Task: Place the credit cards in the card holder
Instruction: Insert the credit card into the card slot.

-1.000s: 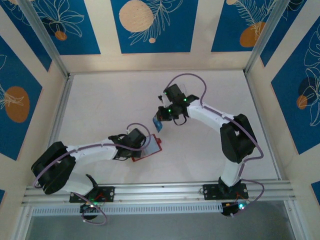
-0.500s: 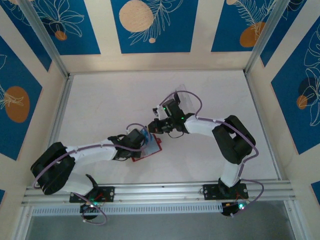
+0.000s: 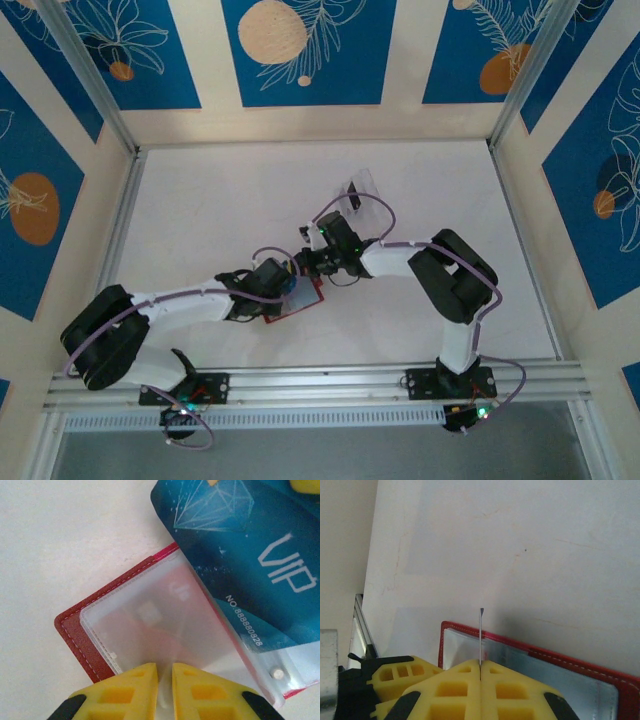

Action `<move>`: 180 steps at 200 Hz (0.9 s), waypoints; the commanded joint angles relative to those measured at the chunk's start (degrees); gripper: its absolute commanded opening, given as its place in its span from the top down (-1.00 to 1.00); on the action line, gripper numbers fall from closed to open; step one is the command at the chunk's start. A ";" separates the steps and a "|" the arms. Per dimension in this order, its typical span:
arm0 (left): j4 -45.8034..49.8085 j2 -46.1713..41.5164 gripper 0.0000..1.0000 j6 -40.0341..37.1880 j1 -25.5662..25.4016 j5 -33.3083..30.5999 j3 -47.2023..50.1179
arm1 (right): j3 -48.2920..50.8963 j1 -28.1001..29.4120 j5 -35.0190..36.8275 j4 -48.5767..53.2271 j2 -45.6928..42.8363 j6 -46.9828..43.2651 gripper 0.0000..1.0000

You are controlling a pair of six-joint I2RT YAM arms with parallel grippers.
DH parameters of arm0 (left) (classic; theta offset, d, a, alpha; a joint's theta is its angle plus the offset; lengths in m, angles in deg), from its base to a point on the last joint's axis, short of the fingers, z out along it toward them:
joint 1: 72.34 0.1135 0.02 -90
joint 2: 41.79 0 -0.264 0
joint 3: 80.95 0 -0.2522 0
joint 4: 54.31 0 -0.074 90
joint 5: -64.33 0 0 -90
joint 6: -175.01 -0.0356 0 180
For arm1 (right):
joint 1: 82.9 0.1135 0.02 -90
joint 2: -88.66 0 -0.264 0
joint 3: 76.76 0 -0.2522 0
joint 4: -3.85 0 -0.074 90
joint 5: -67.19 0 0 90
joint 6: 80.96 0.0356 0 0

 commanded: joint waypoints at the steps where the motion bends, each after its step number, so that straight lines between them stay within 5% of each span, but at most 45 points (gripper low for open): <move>1: 4.92 0.43 0.69 0.05 -0.53 0.36 2.24 | 0.94 0.46 1.27 -2.85 1.14 0.56 1.00; 180: 3.99 1.29 0.68 -0.15 -0.53 0.27 1.72 | 7.23 3.18 0.49 -8.41 1.07 5.80 1.00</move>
